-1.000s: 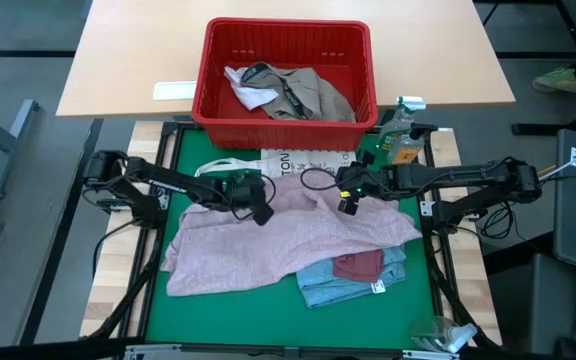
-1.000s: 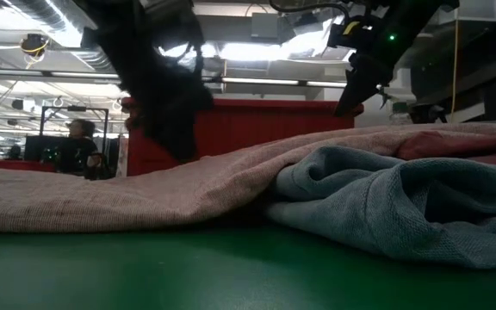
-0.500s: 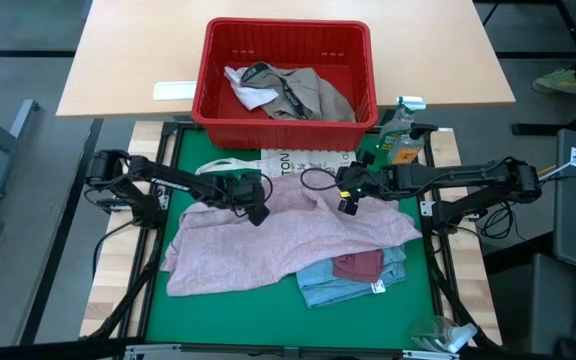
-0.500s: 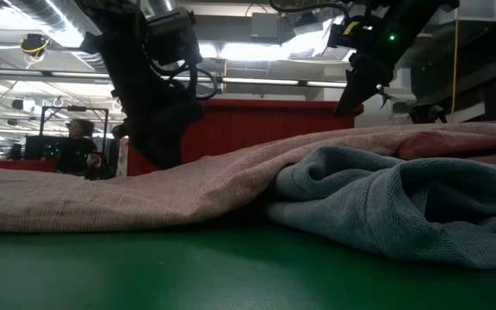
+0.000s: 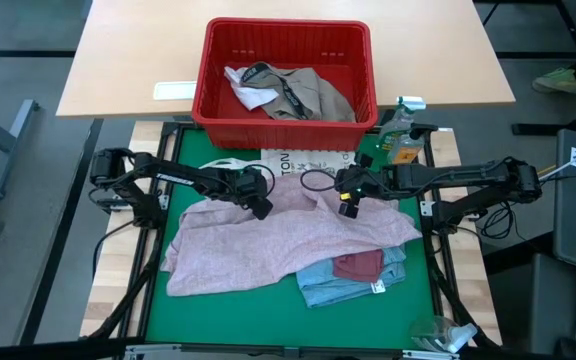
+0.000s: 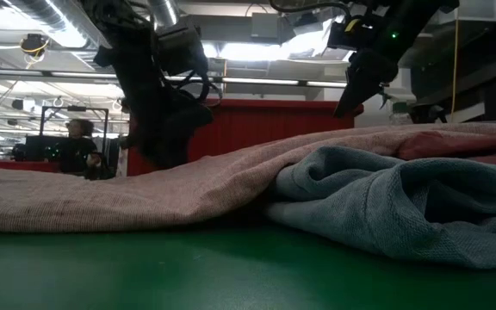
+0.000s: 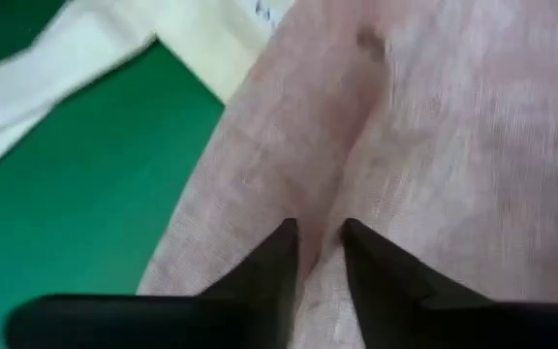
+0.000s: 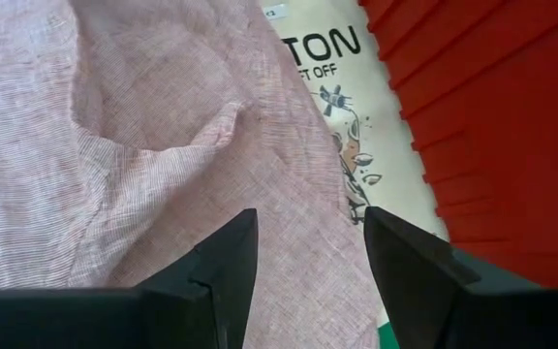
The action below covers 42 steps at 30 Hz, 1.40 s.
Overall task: Fold Laundry from Bin
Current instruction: Fold the pink shirt from the red laundry basket
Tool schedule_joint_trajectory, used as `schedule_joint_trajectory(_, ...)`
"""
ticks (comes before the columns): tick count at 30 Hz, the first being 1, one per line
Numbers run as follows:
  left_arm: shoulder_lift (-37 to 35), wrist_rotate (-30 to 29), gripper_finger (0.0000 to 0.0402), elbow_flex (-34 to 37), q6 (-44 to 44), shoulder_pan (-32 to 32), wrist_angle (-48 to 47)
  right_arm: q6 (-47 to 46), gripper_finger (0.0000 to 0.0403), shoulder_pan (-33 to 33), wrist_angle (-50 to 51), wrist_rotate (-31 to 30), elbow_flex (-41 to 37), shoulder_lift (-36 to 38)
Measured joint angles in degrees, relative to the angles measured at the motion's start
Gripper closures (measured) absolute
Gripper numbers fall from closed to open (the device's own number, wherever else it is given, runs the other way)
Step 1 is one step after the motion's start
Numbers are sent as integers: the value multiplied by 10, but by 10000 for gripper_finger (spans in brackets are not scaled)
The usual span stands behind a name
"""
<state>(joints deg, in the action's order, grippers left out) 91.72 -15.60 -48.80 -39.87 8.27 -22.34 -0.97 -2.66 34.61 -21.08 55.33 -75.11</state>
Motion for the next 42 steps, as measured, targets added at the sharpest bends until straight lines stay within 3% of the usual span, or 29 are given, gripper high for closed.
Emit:
schedule_joint_trajectory(3, 1, -4, 382, 0, 31, 0, 8, 0, 212, 0, 2, 2, 0, 0)
schedule_joint_trajectory(5, 1, -13, 393, -1, 46, 0, 18, 0, 212, 0, 3, 2, 0, 0)
schedule_joint_trajectory(15, -14, -116, 399, -42, 127, 42, -3, 0, 212, 0, 2, 2, 0, 0)
schedule_joint_trajectory(24, -14, -170, 399, -106, 217, 97, -13, 0, 212, 0, 2, 2, 0, 0)
schedule_joint_trajectory(35, -15, -122, 399, -138, 226, 104, -41, 0, 212, 0, 2, 2, 0, 0)
schedule_joint_trajectory(42, -15, -241, 400, -138, 285, 105, -69, 0, 212, 0, 2, 2, 0, 0)
